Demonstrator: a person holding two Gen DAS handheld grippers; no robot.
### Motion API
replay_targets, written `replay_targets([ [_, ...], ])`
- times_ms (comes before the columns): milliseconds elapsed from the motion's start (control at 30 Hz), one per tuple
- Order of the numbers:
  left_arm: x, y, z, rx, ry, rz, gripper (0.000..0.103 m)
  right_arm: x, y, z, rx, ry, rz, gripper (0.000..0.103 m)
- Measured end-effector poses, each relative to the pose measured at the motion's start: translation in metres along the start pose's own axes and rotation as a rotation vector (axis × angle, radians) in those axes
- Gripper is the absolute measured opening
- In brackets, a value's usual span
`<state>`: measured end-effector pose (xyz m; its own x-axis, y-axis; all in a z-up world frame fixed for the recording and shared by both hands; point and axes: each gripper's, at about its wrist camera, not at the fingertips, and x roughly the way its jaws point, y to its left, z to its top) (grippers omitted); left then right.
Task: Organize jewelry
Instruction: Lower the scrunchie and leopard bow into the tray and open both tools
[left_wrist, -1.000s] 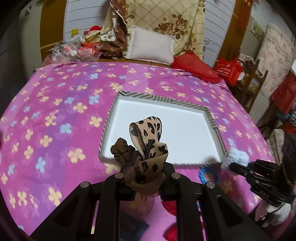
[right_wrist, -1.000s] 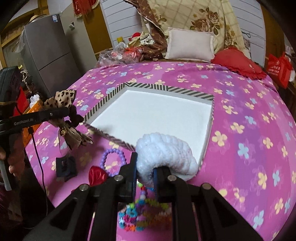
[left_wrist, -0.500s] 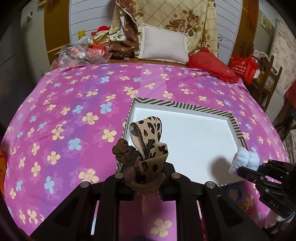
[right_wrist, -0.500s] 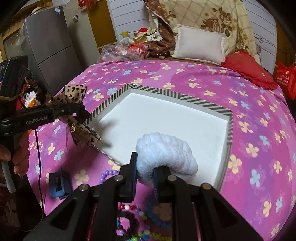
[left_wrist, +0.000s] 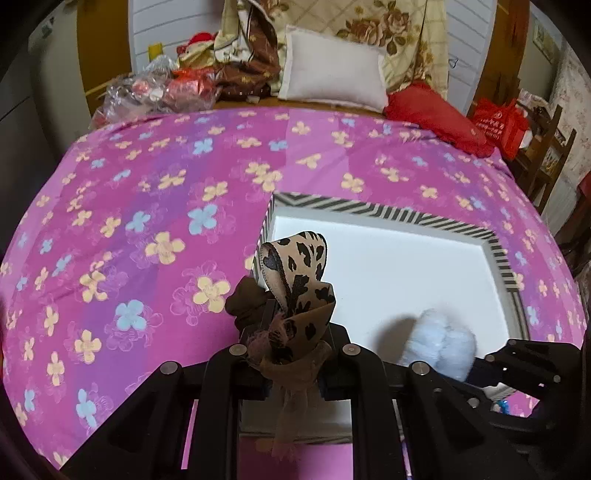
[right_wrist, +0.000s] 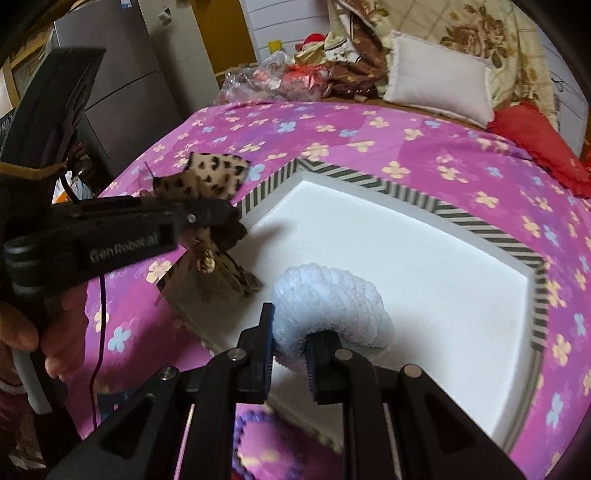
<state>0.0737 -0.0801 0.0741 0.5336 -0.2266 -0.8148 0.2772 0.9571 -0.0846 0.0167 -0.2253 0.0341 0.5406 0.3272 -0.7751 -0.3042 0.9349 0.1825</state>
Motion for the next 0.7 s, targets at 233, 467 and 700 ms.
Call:
replay_targets([
  [233, 0.019, 0.006, -0.005, -0.007, 0.046, 0.017, 0.001, 0.031, 0.008, -0.002, 0.022, 0.033, 0.092, 0.017],
  [467, 0.009, 0.018, -0.006, -0.053, 0.013, -0.061, 0.016, 0.015, 0.01, -0.009, 0.025, 0.025, 0.15, 0.043],
  [700, -0.005, 0.027, -0.01, -0.1, 0.003, -0.079, 0.025, -0.004, 0.008, -0.015, 0.025, 0.014, 0.153, 0.05],
])
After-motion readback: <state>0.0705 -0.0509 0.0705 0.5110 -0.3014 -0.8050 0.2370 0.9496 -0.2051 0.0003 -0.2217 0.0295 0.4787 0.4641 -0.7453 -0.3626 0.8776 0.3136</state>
